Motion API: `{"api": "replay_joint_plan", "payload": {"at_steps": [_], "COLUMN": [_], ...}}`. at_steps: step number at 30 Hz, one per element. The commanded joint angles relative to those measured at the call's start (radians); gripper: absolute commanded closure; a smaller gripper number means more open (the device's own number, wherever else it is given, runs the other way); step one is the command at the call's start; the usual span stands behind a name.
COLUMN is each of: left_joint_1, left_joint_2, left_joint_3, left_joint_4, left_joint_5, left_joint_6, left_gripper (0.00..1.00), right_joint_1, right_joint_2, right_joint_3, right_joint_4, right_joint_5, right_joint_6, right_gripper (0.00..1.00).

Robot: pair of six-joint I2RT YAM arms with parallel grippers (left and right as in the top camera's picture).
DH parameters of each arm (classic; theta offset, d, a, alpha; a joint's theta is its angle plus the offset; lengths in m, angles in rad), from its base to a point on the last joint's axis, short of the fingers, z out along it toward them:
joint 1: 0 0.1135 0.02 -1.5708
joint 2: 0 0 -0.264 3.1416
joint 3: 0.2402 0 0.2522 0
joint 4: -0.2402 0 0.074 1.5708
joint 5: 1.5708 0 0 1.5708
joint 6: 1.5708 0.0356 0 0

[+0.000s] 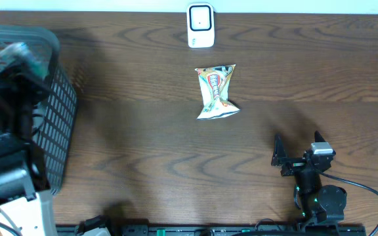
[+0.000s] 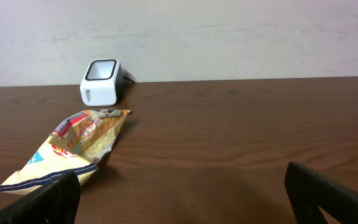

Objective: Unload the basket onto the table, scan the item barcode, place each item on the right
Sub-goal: 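Carry the green tissue pack to the table and release it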

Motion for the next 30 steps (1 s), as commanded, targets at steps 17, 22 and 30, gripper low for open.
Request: {"api": "replay_joint_plan", "payload": {"at_steps": [17,22,30], "left_joint_1": [-0.644,-0.714,-0.720], "left_joint_2": [0.438,0.621,0.738], "left_joint_3": [0.016,0.016,0.017], "left_joint_4": [0.152,0.189,0.180], "left_joint_5": [0.044,0.043,0.044], "left_joint_6": [-0.130,-0.130,-0.116], "left_gripper": [0.93,0.93,0.93], "right_joint_1": [-0.005,-0.005,-0.005], "right_joint_2": [-0.001,-0.001,-0.001], "right_joint_3": [-0.001,-0.001,-0.001], "right_joint_4": [-0.003,-0.003,-0.003], "right_joint_5": [0.000,0.000,0.000], "right_joint_6": [0.013,0.013,0.013], "right_gripper": [0.01,0.01,0.01]}}
